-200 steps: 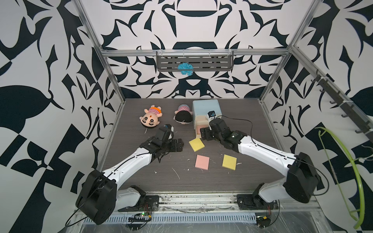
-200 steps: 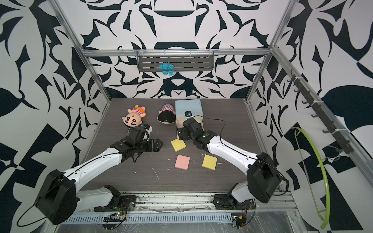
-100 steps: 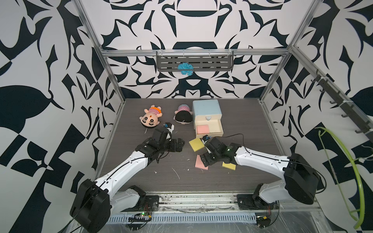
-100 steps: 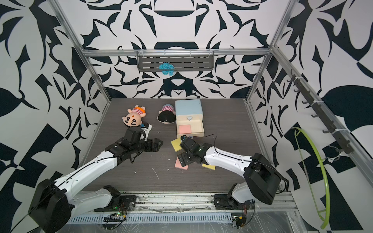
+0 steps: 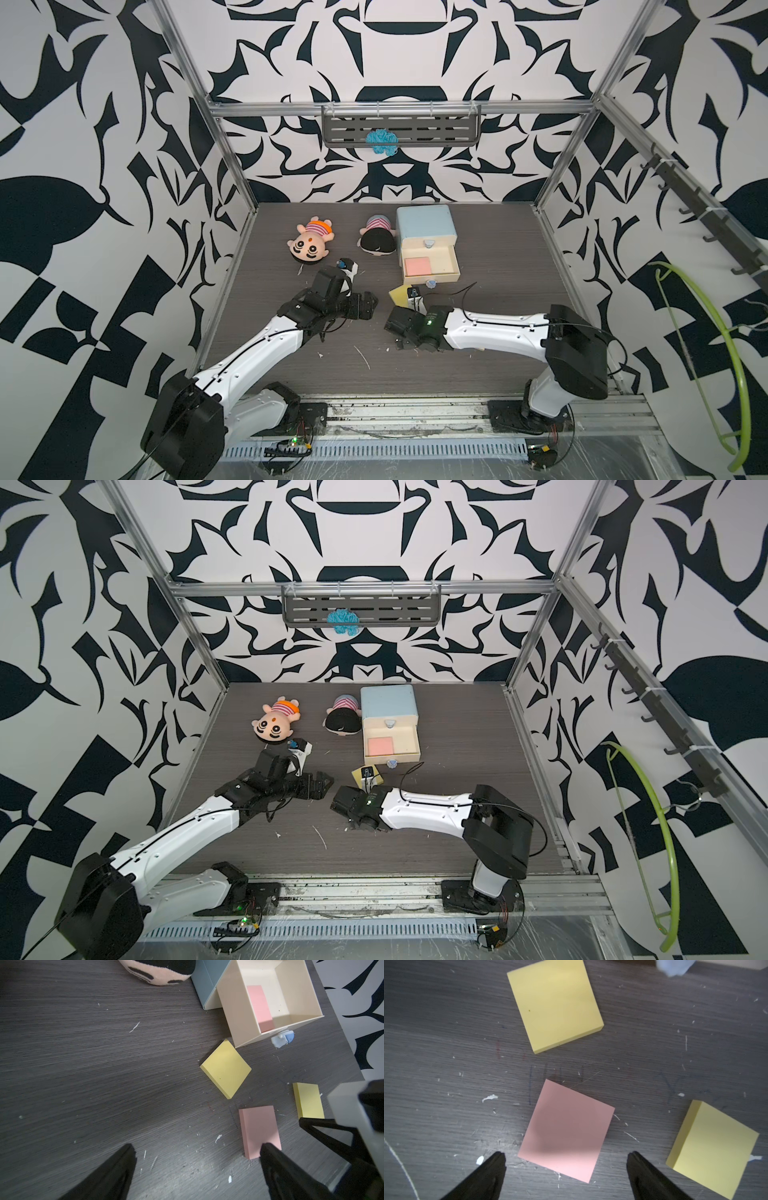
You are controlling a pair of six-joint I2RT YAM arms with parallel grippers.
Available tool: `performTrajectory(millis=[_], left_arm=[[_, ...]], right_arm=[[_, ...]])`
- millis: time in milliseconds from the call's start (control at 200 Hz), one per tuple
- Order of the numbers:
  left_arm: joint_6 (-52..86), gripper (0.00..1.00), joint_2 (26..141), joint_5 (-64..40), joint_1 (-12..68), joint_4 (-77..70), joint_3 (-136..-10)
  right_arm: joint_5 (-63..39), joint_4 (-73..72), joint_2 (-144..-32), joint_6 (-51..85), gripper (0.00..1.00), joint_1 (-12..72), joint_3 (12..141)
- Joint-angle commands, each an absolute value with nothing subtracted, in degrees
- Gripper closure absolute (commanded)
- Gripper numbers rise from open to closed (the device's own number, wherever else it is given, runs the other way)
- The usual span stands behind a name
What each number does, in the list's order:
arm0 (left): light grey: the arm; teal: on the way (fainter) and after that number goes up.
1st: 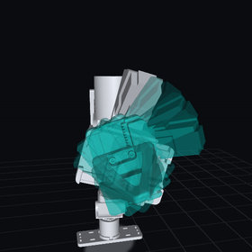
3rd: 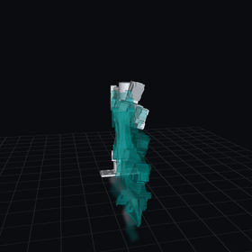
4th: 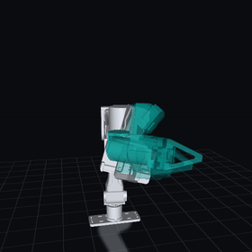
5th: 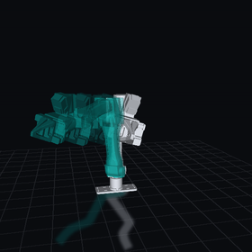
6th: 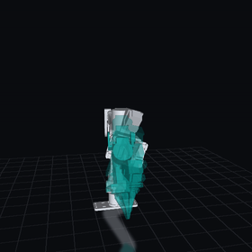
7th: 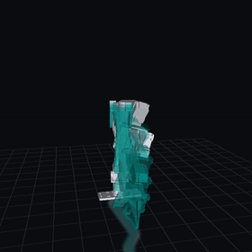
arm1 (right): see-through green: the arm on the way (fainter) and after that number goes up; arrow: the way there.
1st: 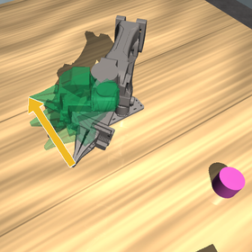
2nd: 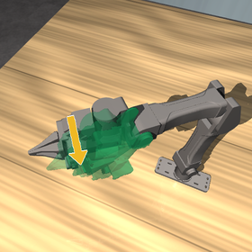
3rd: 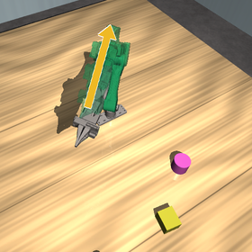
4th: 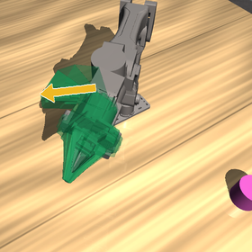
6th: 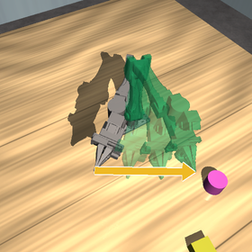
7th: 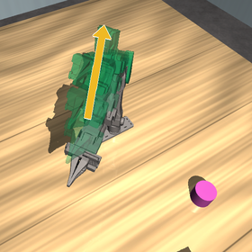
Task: Please put the sticky notes in the drawer by color
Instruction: Pick up the sticky notes from the center of the board.
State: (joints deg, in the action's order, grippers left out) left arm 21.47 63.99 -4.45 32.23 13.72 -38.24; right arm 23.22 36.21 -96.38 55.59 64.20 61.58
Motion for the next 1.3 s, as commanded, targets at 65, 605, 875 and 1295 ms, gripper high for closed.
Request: performTrajectory(millis=[65, 605, 875, 1295], left_arm=[[20.5, 0.01, 61.9, -5.7, 32.3, 13.6, -36.4], [20.5, 0.01, 60.4, -5.2, 32.3, 15.5, -36.3], [20.7, 0.01, 61.4, -5.4, 32.3, 15.4, -36.9], [20.9, 0.01, 62.8, -5.7, 32.3, 15.7, -38.0]], right_arm=[[24.2, 36.3, -98.1, 60.6, 0.03, 64.0, 62.7], [20.2, 31.2, -104.1, 61.9, 0.02, 62.6, 61.3], [20.5, 30.4, -104.6, 61.6, 0.06, 62.1, 60.1], [20.2, 30.0, -105.5, 59.8, 0.18, 61.9, 60.6]])
